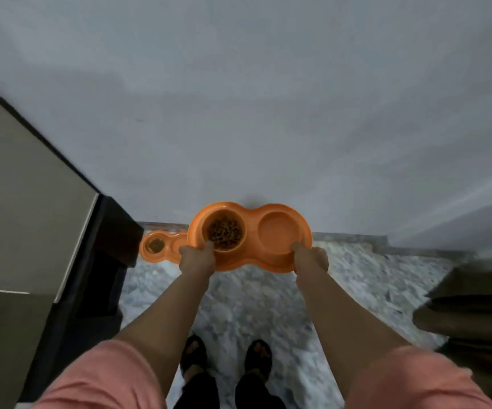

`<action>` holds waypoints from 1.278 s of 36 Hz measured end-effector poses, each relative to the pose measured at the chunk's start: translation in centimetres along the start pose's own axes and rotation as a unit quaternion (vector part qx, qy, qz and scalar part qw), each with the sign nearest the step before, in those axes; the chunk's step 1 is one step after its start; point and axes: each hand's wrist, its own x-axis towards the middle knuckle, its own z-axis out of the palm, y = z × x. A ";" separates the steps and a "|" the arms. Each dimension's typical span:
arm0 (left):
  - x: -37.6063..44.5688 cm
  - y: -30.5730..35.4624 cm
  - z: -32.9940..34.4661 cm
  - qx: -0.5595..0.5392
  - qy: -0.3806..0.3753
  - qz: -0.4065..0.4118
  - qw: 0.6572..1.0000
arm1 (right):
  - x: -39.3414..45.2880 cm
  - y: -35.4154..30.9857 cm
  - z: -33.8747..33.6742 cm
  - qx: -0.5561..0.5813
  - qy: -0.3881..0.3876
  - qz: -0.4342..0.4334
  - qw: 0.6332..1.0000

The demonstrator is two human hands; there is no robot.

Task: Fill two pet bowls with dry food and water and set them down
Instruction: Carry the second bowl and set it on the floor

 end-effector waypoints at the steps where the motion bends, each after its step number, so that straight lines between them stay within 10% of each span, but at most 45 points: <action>1: 1.4 -1.0 0.7 0.001 -0.001 -0.004 1.000 | 1.2 0.6 0.8 -0.003 -0.004 0.004 1.000; 31: 43.9 -24.0 18.4 -0.003 -0.040 -0.017 0.999 | 35.5 21.7 27.0 -0.054 -0.030 0.026 0.998; 46: 50.1 -24.3 20.2 0.070 -0.063 -0.024 0.995 | 40.5 22.9 32.8 -0.108 -0.041 0.045 0.992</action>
